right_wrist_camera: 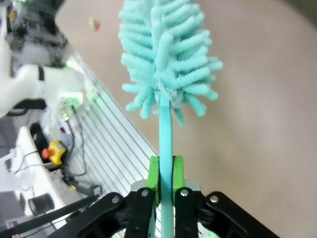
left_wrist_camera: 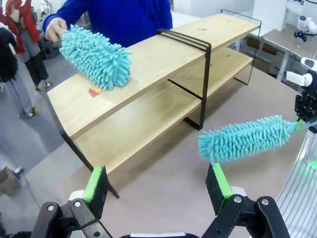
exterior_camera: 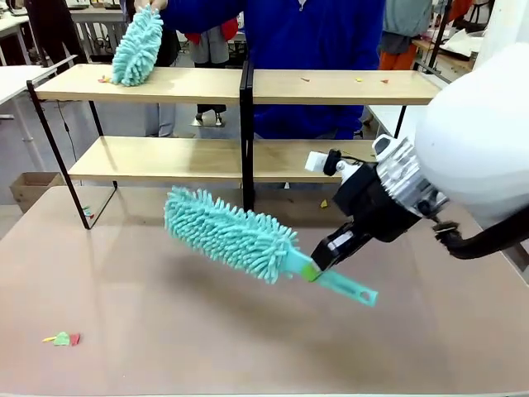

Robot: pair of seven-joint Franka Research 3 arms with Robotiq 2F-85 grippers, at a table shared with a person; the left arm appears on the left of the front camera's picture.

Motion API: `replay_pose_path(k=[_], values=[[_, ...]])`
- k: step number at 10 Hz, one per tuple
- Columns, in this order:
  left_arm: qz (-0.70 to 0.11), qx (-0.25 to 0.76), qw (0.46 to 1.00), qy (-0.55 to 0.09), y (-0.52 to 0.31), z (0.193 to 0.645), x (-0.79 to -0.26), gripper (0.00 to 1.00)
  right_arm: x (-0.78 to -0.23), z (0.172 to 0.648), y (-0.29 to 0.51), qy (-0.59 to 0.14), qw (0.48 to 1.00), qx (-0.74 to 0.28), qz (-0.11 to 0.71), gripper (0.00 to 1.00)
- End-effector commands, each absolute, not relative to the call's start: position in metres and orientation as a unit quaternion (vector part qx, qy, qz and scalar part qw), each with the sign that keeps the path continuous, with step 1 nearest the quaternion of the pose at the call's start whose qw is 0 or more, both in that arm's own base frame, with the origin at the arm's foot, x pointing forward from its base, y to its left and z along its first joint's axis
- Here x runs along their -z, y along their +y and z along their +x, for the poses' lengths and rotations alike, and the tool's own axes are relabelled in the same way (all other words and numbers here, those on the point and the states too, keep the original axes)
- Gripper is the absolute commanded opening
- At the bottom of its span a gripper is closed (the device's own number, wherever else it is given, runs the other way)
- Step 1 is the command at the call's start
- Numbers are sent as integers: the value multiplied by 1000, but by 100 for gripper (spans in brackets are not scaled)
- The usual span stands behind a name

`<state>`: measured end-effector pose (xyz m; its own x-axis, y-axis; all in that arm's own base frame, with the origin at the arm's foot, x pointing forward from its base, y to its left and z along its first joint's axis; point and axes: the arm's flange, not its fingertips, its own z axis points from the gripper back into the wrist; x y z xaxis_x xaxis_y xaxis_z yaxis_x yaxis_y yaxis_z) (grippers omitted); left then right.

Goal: Clean the shelves.
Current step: Clean a randomly selected level of the Shelf with the Duster.

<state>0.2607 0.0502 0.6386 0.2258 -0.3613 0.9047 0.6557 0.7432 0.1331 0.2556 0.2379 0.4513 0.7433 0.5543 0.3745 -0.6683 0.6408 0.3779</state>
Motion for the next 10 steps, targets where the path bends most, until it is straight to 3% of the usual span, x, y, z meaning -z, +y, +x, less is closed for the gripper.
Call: replay_pose_path(k=[1, 2, 4, 6, 7, 8, 10], values=[[-142, 330, 770, -527, 50, 262, -637, 100, -434, 257, 247, -106, 876, -392, 261, 12], [-142, 330, 770, -527, 50, 262, -637, 100, -451, 256, 238, -113, 899, -340, 253, 12], [-142, 330, 770, -527, 50, 262, -637, 100, -484, 255, 182, -91, 858, -361, 355, 12], [-142, 330, 770, -527, 50, 262, -637, 100, -533, 211, 102, -107, 833, -374, 393, 12], [-142, 330, 770, -527, 50, 262, -637, 100, -557, 190, 74, -147, 811, -399, 403, 12], [-142, 330, 770, -527, 50, 262, -637, 100, -582, 176, 52, -238, 790, -377, 421, 12], [-142, 330, 770, -527, 50, 262, -637, 100, -618, 175, 10, -358, 797, -305, 378, 12]])
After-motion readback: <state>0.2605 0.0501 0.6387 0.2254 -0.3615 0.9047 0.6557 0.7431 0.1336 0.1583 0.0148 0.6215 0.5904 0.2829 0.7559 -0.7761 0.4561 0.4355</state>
